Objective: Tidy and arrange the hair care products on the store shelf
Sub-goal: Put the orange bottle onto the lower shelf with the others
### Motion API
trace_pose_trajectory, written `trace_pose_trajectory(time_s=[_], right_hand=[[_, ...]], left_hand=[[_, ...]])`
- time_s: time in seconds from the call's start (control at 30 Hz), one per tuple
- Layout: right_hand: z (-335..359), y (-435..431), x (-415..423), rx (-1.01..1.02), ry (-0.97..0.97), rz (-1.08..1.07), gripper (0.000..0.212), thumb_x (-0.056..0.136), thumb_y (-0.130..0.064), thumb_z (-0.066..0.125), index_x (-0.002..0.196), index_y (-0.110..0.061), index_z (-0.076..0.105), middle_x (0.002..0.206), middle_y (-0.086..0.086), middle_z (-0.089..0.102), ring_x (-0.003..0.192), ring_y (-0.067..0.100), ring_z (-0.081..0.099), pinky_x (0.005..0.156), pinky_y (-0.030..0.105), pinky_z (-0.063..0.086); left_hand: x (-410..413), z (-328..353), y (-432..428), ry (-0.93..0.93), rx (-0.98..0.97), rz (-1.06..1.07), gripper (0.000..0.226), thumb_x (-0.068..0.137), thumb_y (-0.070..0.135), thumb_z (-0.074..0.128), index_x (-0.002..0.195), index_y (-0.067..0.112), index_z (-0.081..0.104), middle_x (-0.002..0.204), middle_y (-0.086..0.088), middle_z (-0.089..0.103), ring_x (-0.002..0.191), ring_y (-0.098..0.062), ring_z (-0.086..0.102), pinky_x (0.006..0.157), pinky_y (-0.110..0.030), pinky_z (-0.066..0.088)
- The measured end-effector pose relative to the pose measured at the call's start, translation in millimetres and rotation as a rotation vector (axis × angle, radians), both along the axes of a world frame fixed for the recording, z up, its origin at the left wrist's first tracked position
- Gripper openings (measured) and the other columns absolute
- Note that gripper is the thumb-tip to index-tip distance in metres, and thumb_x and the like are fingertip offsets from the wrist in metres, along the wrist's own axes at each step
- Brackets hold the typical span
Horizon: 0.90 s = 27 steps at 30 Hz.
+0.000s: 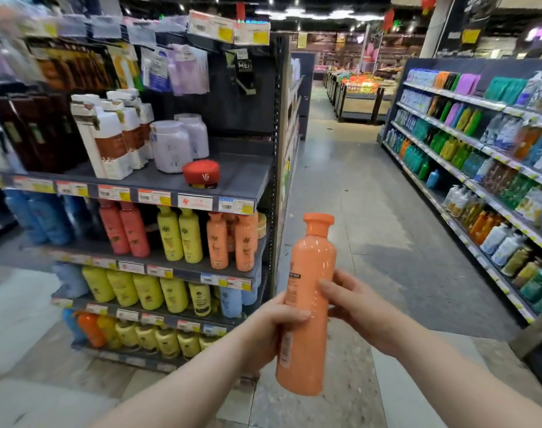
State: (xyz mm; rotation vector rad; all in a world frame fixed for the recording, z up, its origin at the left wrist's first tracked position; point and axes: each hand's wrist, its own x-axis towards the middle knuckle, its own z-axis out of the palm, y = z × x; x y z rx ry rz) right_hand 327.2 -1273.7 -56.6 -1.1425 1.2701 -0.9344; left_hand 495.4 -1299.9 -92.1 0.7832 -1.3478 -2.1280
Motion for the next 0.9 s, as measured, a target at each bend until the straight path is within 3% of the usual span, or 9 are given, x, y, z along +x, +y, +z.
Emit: trace_pose_trajectory(time_s=[0.07,0.13,0.2,0.3,0.43,0.57,0.7,0.9], right_hand=[[-0.1,-1.4,-1.8,-0.013,-0.046,0.023,0.056,0.072,-0.043,0.074,0.118,-0.018,0.055,0.112,0.009,0.066,0.098,0.029,0.064,0.089,0.043,0.051],[0.8,-2.0,-2.4,-0.066,-0.039,-0.02,0.067,0.06,-0.046,0.075,0.116,-0.016,0.056,0.107,0.008,0.067,0.092,0.024,0.066,0.079,0.038,0.054],[3.8,-1.8,-2.9,-0.11,-0.044,-0.091,0.073,0.053,-0.046,0.078,0.115,-0.017,0.056,0.109,0.008,0.067,0.097,0.022,0.066,0.082,0.036,0.053],[9.3,-0.6,-5.7,-0.161,0.03,-0.203,0.07,0.055,-0.034,0.087,0.114,-0.02,0.053,0.109,0.004,0.065,0.1,0.018,0.064,0.087,0.036,0.053],[10.8,3.9,0.3,-0.175,0.149,-0.328,0.062,0.064,-0.021,0.083,0.114,-0.022,0.046,0.104,-0.002,0.06,0.098,0.015,0.059,0.084,0.034,0.05],[15.9,8.5,-10.7,-0.141,0.101,-0.206,0.066,0.063,-0.03,0.083,0.118,-0.022,0.047,0.109,-0.001,0.062,0.101,0.015,0.06,0.083,0.033,0.051],[19.3,17.7,-29.1,-0.138,0.102,-0.087,0.067,0.057,-0.037,0.078,0.119,-0.022,0.054,0.111,0.002,0.067,0.104,0.019,0.064,0.091,0.039,0.053],[11.8,31.3,-42.3,-0.153,0.118,-0.064,0.064,0.057,-0.032,0.077,0.117,-0.023,0.054,0.106,0.001,0.069,0.1,0.017,0.066,0.083,0.032,0.053]], left_hand=[[-3.6,2.7,1.2,0.033,0.018,-0.044,0.065,0.061,0.026,0.068,0.124,0.019,0.053,0.105,-0.007,0.067,0.103,-0.031,0.061,0.093,-0.046,0.049],[-10.4,6.0,1.4,-0.003,-0.024,-0.032,0.064,0.061,0.027,0.066,0.122,0.018,0.054,0.104,-0.005,0.067,0.101,-0.024,0.062,0.091,-0.04,0.051],[-18.0,10.5,-0.2,-0.069,-0.085,0.017,0.068,0.058,0.03,0.068,0.123,0.02,0.051,0.106,-0.004,0.067,0.099,-0.018,0.064,0.089,-0.035,0.052],[-30.0,13.2,-1.6,-0.191,-0.201,0.12,0.082,0.051,0.037,0.077,0.124,0.027,0.041,0.119,-0.004,0.061,0.108,-0.018,0.061,0.099,-0.04,0.047],[-47.5,10.1,4.4,-0.33,-0.345,0.266,0.068,0.045,0.039,0.076,0.105,0.037,0.044,0.108,0.001,0.064,0.1,-0.013,0.064,0.094,-0.041,0.051],[-47.0,12.4,6.7,-0.233,-0.319,0.185,0.062,0.061,0.026,0.076,0.117,0.028,0.051,0.111,-0.004,0.067,0.101,-0.019,0.065,0.093,-0.045,0.051],[-47.1,19.0,13.4,-0.138,-0.296,0.057,0.052,0.069,0.019,0.069,0.118,0.028,0.054,0.099,0.006,0.069,0.092,-0.009,0.066,0.076,-0.026,0.053],[-60.8,17.0,25.1,-0.135,-0.266,-0.015,0.044,0.071,0.014,0.064,0.111,0.029,0.058,0.096,0.005,0.067,0.091,-0.01,0.065,0.082,-0.03,0.051]])
